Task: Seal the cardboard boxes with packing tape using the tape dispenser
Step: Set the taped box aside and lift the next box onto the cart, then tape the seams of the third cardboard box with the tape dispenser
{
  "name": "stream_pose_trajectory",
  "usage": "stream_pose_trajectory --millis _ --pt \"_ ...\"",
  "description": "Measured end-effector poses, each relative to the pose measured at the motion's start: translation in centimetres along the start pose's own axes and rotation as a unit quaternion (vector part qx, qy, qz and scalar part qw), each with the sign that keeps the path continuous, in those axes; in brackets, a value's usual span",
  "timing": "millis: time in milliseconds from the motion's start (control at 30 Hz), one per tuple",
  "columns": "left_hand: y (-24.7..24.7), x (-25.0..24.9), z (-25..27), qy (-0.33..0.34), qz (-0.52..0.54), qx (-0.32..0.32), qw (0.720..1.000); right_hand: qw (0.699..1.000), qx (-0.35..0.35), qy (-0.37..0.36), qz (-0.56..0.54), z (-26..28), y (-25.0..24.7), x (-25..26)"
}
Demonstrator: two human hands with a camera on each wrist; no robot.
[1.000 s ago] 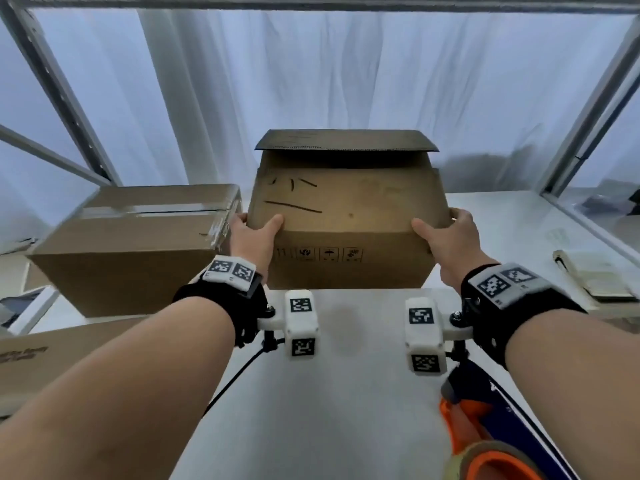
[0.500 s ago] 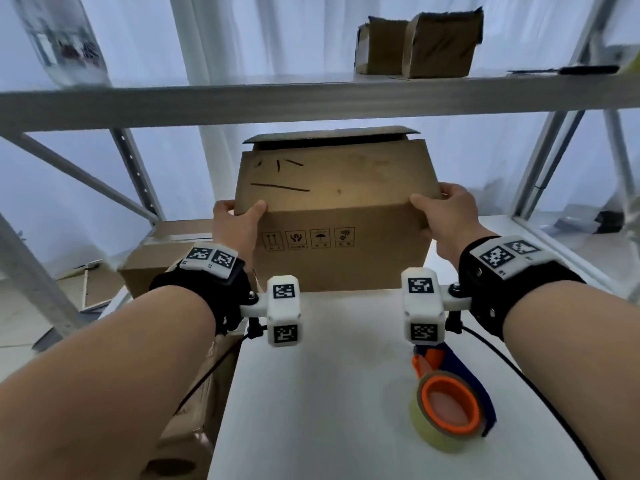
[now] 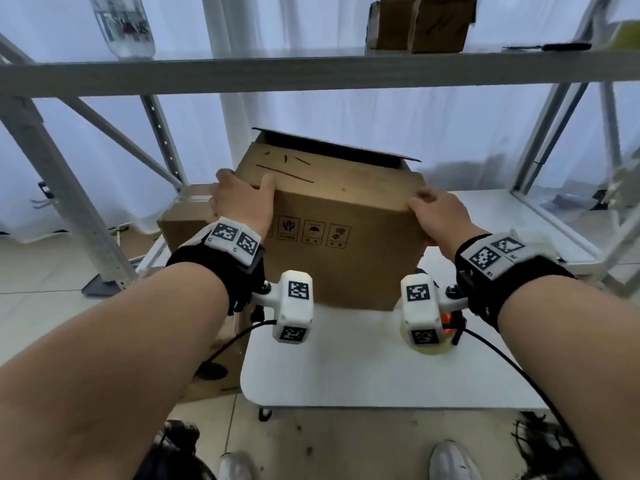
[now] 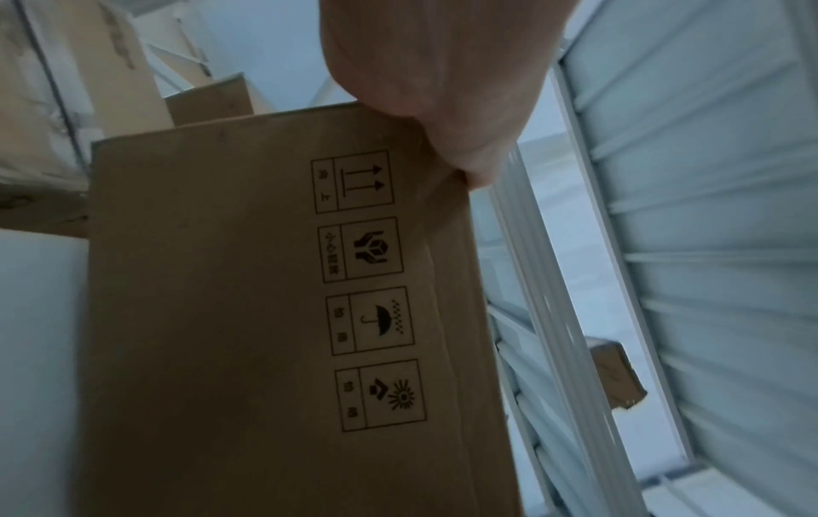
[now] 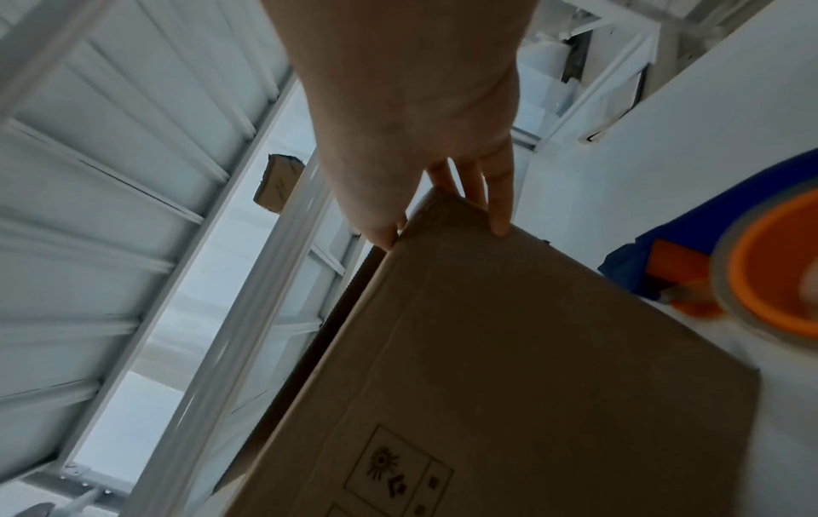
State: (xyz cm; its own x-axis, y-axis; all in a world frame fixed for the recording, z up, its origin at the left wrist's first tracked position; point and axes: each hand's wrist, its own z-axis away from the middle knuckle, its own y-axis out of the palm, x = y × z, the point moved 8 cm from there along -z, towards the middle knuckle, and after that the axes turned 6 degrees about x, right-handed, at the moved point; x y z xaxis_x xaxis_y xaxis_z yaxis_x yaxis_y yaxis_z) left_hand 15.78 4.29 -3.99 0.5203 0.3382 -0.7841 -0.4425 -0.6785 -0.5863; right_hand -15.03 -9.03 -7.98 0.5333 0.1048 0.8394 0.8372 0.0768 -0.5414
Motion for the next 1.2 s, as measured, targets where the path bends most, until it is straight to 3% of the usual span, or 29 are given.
stream_pose_trajectory --millis 167,267,333,433,533,567,633,733,833,900,1033,1133,1200 --pt "3.4 -2.2 2.7 0.091 -0.180 0.053 0.978 0.998 0.012 -0.054 0.028 0.8 -0.4 -0.4" --pt "5.1 -3.1 3.8 0.138 -0.212 0.077 0.965 0.998 0.028 -0.059 -0.004 1.1 -0.9 -0.6" --pt "6.3 -4.5 4.9 0.225 -0.252 0.080 0.938 0.996 0.047 -0.060 -0.046 1.4 -1.3 -1.1" --pt "9.8 -6.8 8.4 0.368 -0.302 0.106 0.873 0.992 0.062 -0.074 -0.075 2.0 -1.8 -1.4" --pt "12.0 -6.9 10.5 0.392 -0.310 0.082 0.862 0.996 -0.019 -0.062 -0.066 1.7 -2.5 -2.7" --pt "12.2 -6.6 10.6 0.389 -0.304 0.065 0.867 0.998 -0.027 -0.045 -0.042 1.5 -2.3 -3.9" --pt "12.2 -5.8 10.6 0.393 -0.284 0.029 0.874 0.996 0.024 0.013 0.081 1.2 -0.6 -7.0" --pt "11.8 -4.5 10.7 0.422 -0.255 -0.030 0.870 0.951 0.152 0.093 0.251 2.3 2.3 -11.6" --pt "11.5 -3.6 11.0 0.440 -0.240 -0.064 0.863 0.902 0.225 0.107 0.353 3.6 4.0 -13.7" --pt "11.3 -3.4 11.0 0.440 -0.239 -0.068 0.863 0.899 0.185 0.084 0.388 3.4 3.8 -13.3" --pt "11.4 -3.3 10.9 0.431 -0.243 -0.046 0.868 0.930 0.058 0.038 0.360 2.1 1.5 -10.2" --pt "11.3 -3.7 10.8 0.421 -0.237 -0.019 0.875 0.972 -0.076 0.010 0.220 2.1 -2.0 -6.9" --pt "10.7 -4.6 10.7 0.417 -0.225 0.012 0.880 0.981 -0.161 -0.008 0.110 2.6 -4.5 -4.8"
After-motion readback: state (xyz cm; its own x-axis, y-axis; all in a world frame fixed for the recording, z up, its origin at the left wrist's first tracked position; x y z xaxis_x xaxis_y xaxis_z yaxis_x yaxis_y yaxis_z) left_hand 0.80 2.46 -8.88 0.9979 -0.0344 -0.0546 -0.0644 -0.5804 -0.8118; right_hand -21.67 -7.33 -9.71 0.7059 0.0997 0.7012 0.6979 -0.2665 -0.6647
